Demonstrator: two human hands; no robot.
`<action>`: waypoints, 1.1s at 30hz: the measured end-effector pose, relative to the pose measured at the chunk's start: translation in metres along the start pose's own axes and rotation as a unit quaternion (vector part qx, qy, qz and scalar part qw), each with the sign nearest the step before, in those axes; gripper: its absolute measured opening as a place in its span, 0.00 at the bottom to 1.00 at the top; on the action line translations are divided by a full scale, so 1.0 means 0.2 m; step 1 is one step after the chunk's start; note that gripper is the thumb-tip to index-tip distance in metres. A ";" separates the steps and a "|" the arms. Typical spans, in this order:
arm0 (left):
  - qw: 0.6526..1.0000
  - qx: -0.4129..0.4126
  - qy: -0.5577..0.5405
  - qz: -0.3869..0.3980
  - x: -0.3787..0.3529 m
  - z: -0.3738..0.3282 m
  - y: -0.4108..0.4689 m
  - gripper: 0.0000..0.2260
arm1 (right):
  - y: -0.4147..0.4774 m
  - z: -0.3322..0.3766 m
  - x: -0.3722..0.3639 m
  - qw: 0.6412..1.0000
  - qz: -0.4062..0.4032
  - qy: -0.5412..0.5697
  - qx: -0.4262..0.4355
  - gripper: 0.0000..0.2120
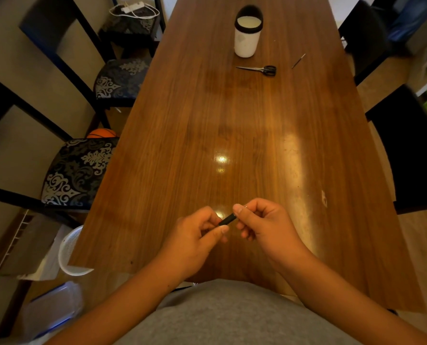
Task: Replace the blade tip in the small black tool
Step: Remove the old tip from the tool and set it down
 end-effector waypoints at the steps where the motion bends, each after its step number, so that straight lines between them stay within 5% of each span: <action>1: 1.000 0.003 -0.008 0.008 0.00 -0.01 0.00 0.03 | 0.00 0.00 0.00 1.000 0.001 -0.002 0.000 0.10; 11: 0.986 0.044 -0.131 0.097 -0.04 -0.07 0.00 0.10 | 0.00 0.04 0.04 0.996 0.085 0.021 0.022 0.07; 19: 0.999 -0.023 0.038 -0.012 0.00 -0.05 -0.01 0.03 | 0.01 0.09 0.09 0.994 0.076 -0.076 0.032 0.09; 33: 0.999 -0.029 0.042 0.019 -0.02 -0.03 -0.04 0.03 | -0.02 0.06 0.12 0.989 0.095 -0.107 0.033 0.03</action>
Point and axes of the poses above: each hand's wrist, its own y-axis towards the middle knuckle, its own x-axis out of the back of the hand, z = x × y, the point moved 4 cm from there along y, towards the middle knuckle
